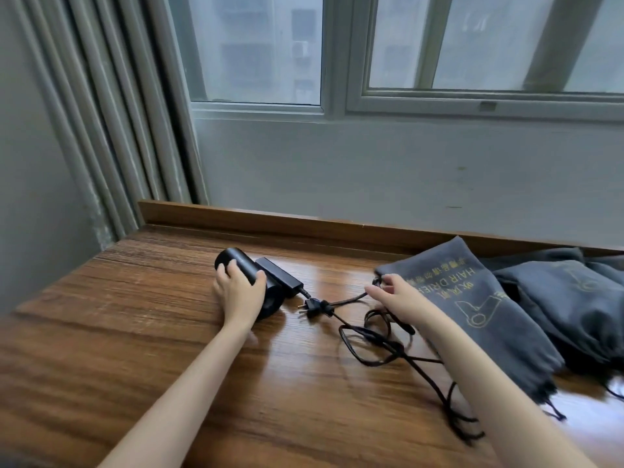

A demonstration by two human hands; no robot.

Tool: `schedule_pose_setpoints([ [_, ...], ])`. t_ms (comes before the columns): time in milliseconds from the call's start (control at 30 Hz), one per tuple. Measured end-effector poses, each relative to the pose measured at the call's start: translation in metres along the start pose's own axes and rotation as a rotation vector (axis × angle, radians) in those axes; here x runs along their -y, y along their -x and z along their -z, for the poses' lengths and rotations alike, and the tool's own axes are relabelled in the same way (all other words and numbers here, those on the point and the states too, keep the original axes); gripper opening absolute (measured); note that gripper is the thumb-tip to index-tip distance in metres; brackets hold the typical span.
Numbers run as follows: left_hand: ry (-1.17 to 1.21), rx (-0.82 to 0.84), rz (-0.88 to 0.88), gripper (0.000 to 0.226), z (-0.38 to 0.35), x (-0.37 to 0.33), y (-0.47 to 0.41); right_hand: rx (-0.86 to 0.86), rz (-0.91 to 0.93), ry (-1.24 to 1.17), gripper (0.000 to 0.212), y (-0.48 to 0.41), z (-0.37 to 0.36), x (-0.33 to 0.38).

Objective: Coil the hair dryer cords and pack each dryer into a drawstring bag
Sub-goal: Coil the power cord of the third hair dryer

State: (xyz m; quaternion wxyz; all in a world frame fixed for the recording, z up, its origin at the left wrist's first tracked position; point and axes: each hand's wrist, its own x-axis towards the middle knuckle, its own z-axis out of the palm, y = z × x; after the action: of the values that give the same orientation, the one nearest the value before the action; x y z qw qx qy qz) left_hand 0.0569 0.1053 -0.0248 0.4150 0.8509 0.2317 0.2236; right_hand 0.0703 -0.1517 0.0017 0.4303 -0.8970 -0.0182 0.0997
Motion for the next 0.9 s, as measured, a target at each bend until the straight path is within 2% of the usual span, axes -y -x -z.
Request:
schedule_pose_setpoints([
  [100, -0.083, 0.000, -0.270, 0.029, -0.001, -0.013, 0.012, -0.028, -0.029, -0.200, 0.050, -0.010, -0.017, 0.000],
  [167, -0.009, 0.060, -0.401, 0.017, -0.001, -0.025, 0.022, -0.040, 0.009, -0.259, 0.033, -0.012, -0.020, -0.002],
  [233, 0.149, 0.230, -0.393, 0.018, -0.003, -0.044, 0.031, -0.069, 0.090, -0.324, 0.018, -0.006, -0.015, 0.003],
  [300, 0.233, 0.385, -0.398, 0.019, -0.012, -0.063, 0.041, -0.082, 0.202, -0.356, 0.024, 0.000, -0.003, 0.012],
  [367, 0.197, 0.525, -0.424, 0.015, -0.026, -0.077, 0.049, -0.073, 0.310, -0.403, 0.028, 0.006, 0.012, 0.023],
  [467, -0.079, 0.782, -0.478, 0.044, -0.047, -0.079, 0.061, -0.085, 0.393, -0.546, 0.026, 0.015, 0.037, 0.040],
  [533, -0.220, 0.864, -0.559, 0.063, -0.058, -0.069, 0.067, -0.083, 0.368, -0.655, 0.029, 0.020, 0.057, 0.047],
  [633, -0.215, 0.862, -0.640, 0.069, -0.064, -0.059, 0.072, -0.076, 0.353, -0.702, 0.030, 0.026, 0.083, 0.056],
  [700, -0.218, 0.837, -0.647, 0.068, -0.065, -0.056, 0.071, -0.067, 0.372, -0.739, 0.024, 0.032, 0.099, 0.060],
  [767, -0.307, 0.787, -0.668, 0.067, -0.065, -0.053, 0.070, -0.059, 0.404, -0.802, 0.023, 0.036, 0.114, 0.066],
  [833, -0.442, 0.713, -0.715, 0.070, -0.064, -0.050, 0.069, -0.153, 0.438, -0.818, 0.039, 0.038, 0.126, 0.070],
  [900, -0.520, 0.633, -0.773, 0.075, -0.067, -0.047, 0.068, -0.254, 0.449, -0.845, 0.042, 0.039, 0.136, 0.072],
])
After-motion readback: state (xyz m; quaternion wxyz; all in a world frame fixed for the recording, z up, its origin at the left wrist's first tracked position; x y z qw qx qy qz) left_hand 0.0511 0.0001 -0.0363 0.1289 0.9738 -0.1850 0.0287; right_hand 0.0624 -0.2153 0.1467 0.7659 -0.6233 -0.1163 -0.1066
